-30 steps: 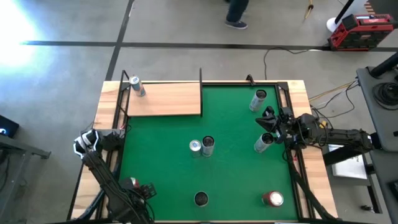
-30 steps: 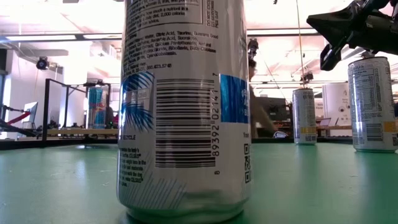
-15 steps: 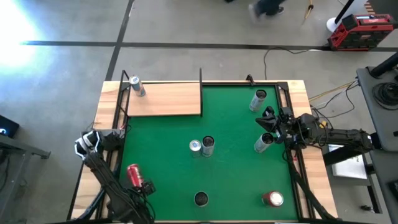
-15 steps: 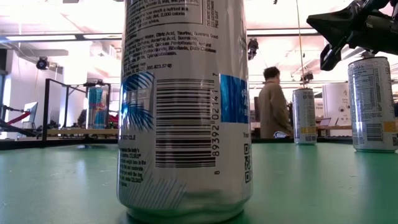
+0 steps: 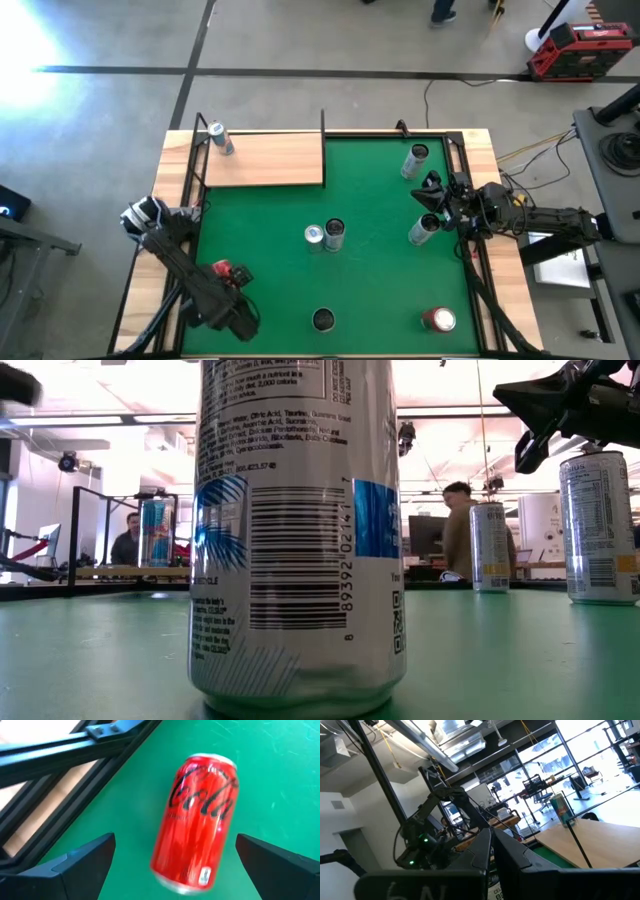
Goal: Place canned beverage on shelf
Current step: Put the left red soda can on the shelf
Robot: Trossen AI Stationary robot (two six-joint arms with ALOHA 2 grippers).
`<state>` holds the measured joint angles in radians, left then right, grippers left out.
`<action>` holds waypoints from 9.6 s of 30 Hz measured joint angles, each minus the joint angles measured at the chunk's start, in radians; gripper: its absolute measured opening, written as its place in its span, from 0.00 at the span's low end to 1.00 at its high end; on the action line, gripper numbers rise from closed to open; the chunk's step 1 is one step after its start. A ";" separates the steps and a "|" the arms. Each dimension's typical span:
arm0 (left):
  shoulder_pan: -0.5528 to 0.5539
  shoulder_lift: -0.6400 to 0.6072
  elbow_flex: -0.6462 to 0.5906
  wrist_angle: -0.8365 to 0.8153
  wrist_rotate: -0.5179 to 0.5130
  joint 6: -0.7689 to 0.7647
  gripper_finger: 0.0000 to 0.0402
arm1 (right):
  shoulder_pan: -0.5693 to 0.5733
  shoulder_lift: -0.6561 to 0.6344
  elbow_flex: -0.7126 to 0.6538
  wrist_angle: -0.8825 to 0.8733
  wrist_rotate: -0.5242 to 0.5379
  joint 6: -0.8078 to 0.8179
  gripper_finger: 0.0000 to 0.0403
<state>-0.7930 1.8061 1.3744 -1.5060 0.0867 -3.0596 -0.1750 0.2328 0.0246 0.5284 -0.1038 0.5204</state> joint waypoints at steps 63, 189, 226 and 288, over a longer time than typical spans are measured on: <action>0.172 -0.035 -0.298 -0.078 -0.295 0.313 0.75 | 0.000 0.000 0.000 0.000 0.000 0.000 0.03; 0.265 -0.719 -0.560 0.311 -0.101 0.302 0.97 | 0.000 0.005 0.000 0.000 0.000 0.000 0.03; 0.393 -0.536 -0.512 0.355 -0.126 0.639 0.71 | 0.000 0.005 0.000 0.000 0.000 0.000 0.03; 1.579 -0.131 0.034 0.295 -0.154 2.188 0.72 | 0.000 0.005 0.000 0.000 0.000 0.000 0.03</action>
<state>0.7860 1.6755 1.4088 -1.2110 -0.0675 -0.8719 -0.1753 0.2375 0.0246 0.5284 -0.1038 0.5201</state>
